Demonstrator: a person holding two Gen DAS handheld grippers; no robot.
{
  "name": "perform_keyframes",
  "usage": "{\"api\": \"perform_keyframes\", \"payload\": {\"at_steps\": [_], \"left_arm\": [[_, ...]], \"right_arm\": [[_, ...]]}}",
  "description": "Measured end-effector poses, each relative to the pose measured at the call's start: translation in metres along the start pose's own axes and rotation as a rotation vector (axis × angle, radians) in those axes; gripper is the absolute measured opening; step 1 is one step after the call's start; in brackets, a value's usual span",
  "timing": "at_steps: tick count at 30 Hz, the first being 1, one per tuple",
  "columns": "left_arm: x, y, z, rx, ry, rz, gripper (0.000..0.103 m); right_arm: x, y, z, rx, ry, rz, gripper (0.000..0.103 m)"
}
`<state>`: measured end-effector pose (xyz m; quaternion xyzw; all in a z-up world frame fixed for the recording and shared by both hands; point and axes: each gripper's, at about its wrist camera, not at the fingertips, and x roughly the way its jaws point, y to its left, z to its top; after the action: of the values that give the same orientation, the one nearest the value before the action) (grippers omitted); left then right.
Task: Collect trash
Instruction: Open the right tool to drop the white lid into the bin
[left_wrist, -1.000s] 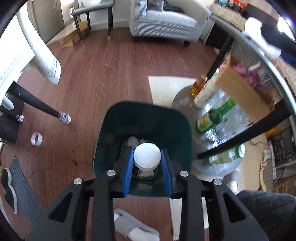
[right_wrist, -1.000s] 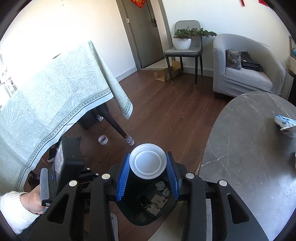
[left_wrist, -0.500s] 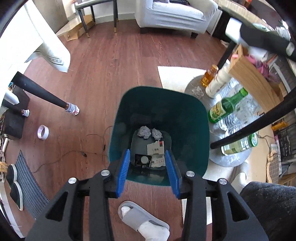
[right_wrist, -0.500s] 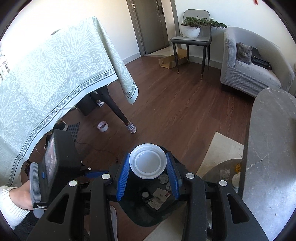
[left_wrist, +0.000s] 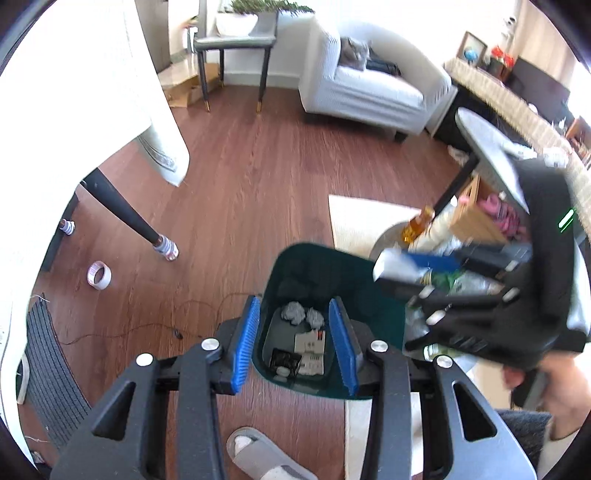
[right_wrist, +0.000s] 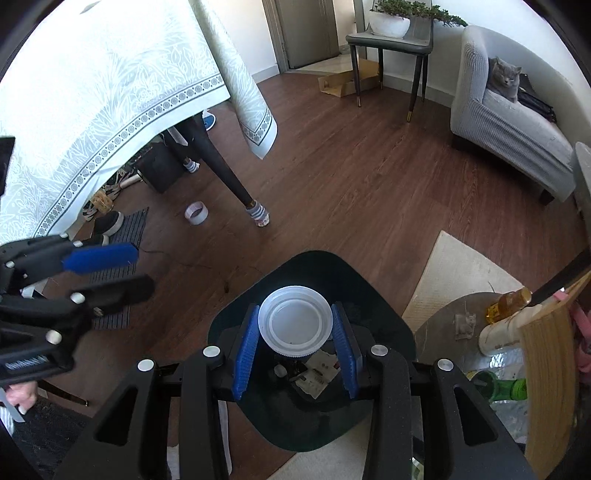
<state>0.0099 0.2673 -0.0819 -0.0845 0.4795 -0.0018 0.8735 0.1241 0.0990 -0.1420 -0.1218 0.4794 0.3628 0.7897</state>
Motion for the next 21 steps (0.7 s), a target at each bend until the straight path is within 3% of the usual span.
{"api": "perform_keyframes", "payload": {"at_steps": [7, 13, 21], "left_arm": [[-0.024, -0.001, 0.014, -0.017, -0.060, -0.029, 0.027], [-0.044, -0.017, 0.024, 0.013, -0.113, -0.045, 0.026], [-0.060, -0.035, 0.032, 0.020, -0.157, -0.073, 0.026]], "right_arm": [[0.029, 0.005, -0.009, -0.005, 0.085, -0.008, 0.039], [0.052, 0.007, -0.021, -0.009, 0.158, -0.017, 0.040], [0.078, 0.017, -0.039, -0.009, 0.249, 0.038, 0.043]]}}
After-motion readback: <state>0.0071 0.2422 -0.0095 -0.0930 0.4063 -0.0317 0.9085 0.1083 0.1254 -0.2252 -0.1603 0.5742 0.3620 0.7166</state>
